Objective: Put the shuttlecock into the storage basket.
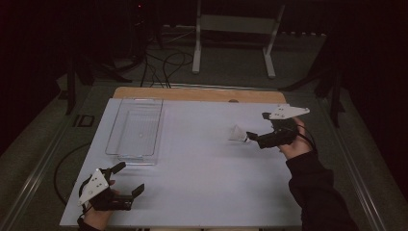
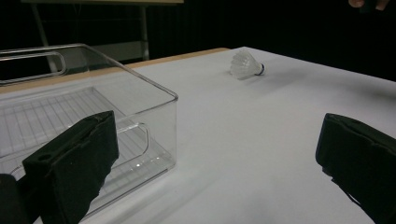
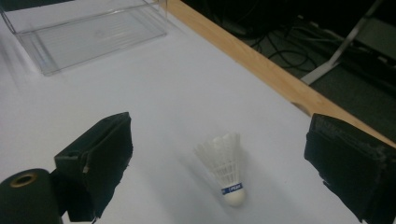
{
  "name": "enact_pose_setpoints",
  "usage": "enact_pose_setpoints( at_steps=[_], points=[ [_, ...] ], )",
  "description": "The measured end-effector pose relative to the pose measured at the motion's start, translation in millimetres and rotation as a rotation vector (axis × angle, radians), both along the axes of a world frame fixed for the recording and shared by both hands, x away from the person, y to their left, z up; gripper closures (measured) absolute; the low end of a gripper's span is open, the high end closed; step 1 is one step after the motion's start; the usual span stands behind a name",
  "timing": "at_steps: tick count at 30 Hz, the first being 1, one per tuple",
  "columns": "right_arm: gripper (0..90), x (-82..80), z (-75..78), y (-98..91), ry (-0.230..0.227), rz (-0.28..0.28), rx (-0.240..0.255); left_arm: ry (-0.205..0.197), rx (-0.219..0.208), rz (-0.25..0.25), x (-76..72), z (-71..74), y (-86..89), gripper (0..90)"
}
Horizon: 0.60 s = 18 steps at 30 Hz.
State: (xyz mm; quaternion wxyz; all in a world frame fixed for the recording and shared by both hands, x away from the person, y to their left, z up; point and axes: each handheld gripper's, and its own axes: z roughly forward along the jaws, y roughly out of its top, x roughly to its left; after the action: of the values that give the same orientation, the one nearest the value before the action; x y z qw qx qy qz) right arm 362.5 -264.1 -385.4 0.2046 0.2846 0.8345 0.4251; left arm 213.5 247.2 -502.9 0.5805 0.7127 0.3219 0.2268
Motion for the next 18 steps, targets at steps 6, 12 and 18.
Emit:
enact_pose_setpoints(
  at_steps=[6, 12, 18],
  points=[
    [7.7, 9.4, -8.2, 1.2, 0.050, -0.003, -0.001, -0.001, 0.002, -0.001, -0.2, 0.0, 0.1, 0.0],
    [7.7, 19.7, -16.9, 5.4, 0.090, 0.022, -0.041, -0.001, -0.001, -0.003, -0.1, -0.1, -0.1, 0.0],
    [7.7, 29.0, -30.9, 7.6, 0.145, 0.040, -0.072, -0.001, 0.000, -0.004, -0.4, -0.1, 0.1, 0.0]
  ],
)
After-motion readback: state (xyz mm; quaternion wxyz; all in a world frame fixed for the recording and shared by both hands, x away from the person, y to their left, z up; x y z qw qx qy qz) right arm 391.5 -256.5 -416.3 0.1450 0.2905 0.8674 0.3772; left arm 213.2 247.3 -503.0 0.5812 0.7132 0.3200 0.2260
